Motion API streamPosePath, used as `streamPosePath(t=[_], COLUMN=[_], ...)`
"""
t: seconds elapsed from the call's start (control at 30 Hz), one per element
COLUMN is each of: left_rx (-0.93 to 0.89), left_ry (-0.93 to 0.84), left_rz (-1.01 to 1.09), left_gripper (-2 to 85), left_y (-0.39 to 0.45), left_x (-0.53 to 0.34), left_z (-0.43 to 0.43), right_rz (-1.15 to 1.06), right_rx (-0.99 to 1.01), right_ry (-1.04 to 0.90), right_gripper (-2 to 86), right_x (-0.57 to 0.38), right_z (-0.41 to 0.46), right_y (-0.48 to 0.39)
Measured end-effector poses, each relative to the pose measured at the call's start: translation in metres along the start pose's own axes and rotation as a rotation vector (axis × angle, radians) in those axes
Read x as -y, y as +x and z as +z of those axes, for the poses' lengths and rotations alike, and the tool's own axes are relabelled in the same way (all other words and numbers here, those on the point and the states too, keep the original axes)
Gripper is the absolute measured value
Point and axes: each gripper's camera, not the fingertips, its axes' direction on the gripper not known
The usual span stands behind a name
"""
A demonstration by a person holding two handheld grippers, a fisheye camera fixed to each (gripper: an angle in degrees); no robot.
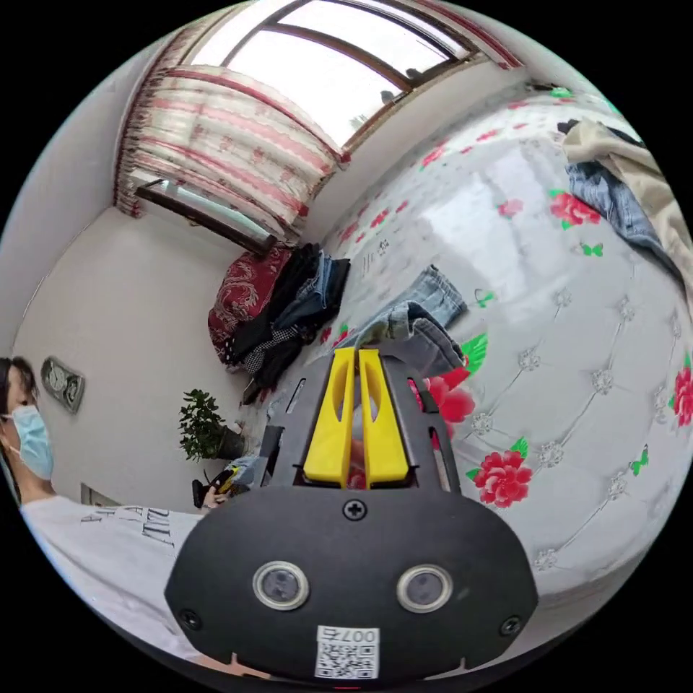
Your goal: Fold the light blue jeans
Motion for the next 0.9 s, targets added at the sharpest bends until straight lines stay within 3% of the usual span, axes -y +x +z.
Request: streamPosePath(t=[0.07, 0.17, 0.3, 0.47, 0.63, 0.77, 0.9], left_rx=[-0.024, 0.034, -0.013, 0.009, -0.059, -0.027, 0.076], left_ry=[-0.064, -0.169, -0.155, -0.12, -0.001, -0.035, -0.155], left_rz=[-0.064, -0.231, -0.273, 0.094, 0.342, 0.388, 0.242], left_gripper=[2.5, 1.3, 0.2, 0.1, 0.1, 0.2, 0.3], left_y=[-0.021, -0.065, -0.07, 0.048, 0.143, 0.138, 0.072], left_x=[-0.041, -0.082, -0.071, 0.037, 0.072, 0.038, -0.017], left_z=[0.006, 0.035, 0.046, 0.043, 0.001, 0.001, 0.04], right_rz=[0.014, 0.29, 0.517, 0.282, -0.074, -0.128, 0.054], right_rx=[-0.049, -0.178, -0.124, -0.013, 0.077, 0.007, -0.106], right_ry=[-0.039, -0.159, -0.178, -0.129, 0.073, 0.084, -0.042], right_gripper=[-0.3, -0.3, -0.2, -0.3, -0.3, -0.3, -0.3], right_x=[-0.018, -0.067, -0.107, -0.021, 0.048, 0.037, -0.013], right_z=[-0.032, -0.044, -0.024, 0.0, -0.039, -0.054, -0.03], right_y=[0.011, 0.072, 0.124, 0.06, -0.055, -0.068, -0.008])
